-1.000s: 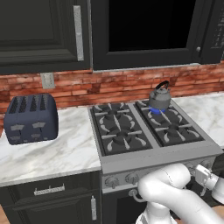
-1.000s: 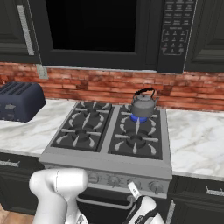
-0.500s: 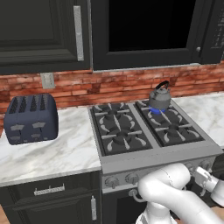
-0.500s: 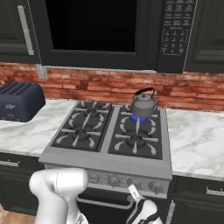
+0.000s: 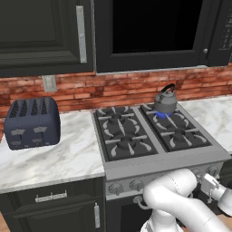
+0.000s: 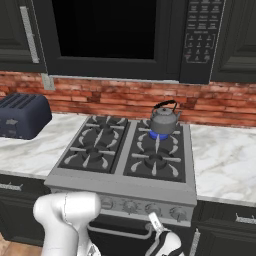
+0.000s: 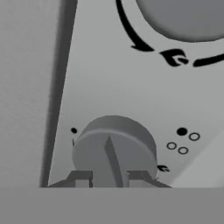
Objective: Lower the heat of the kettle.
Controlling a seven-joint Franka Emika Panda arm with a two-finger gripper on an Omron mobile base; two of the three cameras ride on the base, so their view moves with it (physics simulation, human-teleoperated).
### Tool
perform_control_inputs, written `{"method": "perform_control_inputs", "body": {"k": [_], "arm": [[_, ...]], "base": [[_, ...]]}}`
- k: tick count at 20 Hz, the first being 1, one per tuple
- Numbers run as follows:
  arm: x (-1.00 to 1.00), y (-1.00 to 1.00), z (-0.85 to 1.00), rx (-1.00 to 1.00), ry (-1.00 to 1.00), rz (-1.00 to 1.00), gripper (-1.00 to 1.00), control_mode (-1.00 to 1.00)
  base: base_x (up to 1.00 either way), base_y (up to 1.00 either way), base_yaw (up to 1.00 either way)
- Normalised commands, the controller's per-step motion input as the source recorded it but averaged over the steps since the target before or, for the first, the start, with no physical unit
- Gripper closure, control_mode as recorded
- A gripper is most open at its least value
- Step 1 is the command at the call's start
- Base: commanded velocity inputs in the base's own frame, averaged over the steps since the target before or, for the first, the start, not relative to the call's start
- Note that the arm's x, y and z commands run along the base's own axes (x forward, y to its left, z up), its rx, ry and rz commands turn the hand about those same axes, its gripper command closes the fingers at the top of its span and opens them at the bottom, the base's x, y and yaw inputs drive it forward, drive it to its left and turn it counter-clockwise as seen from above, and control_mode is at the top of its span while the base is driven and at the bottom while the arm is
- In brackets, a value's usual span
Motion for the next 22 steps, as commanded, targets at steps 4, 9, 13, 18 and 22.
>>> {"method": "perform_control_inputs", "body": {"k": [4, 9, 13, 18, 22], "arm": [[0.13, 0.00, 0.18, 0.12, 0.01, 0.00, 1.00, -1.00], [0.06, 0.00, 0.01, 0.06, 0.00, 0.00, 1.00, -1.00], [0.00, 0.00, 0.00, 0.09, 0.00, 0.00, 1.00, -1.00], [0.06, 0.00, 0.11, 0.18, 0.02, 0.00, 1.00, -1.00], [0.05, 0.00, 0.21, 0.25, 0.07, 0.00, 1.00, -1.00]], "base": [[0.00, 0.00, 0.00], [0.00, 0.00, 0.00], [0.00, 0.00, 0.00], [0.00, 0.00, 0.00], [0.00, 0.00, 0.00]]}}
